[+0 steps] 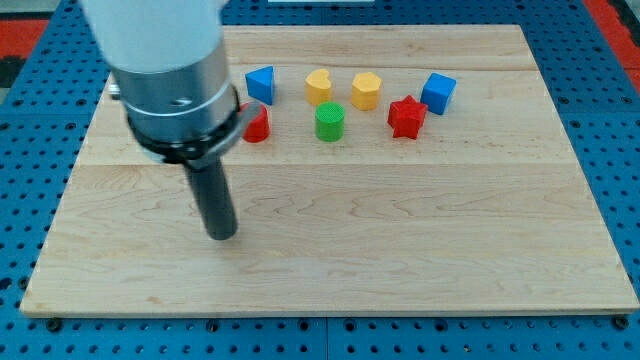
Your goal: Push the green star towards bottom left
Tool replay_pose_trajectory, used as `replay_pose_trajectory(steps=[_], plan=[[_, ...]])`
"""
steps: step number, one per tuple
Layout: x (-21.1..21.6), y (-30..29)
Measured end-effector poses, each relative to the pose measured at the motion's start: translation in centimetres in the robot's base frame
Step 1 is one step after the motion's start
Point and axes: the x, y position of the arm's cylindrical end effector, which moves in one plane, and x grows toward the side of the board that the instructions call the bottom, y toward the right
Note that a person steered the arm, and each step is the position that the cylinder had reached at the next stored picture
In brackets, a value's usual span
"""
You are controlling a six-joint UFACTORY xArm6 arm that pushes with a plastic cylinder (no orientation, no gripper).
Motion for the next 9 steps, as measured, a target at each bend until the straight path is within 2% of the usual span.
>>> replay_pose_trajectory(steps=[2, 3, 4, 5, 6, 8, 9], plan=[[-1.7, -11.2], [-7.3, -9.2], [-13.1, -12.8], [-18.0, -11.2], [-18.6, -2.6], [-9.4, -4.8], [-12.3, -2.7]])
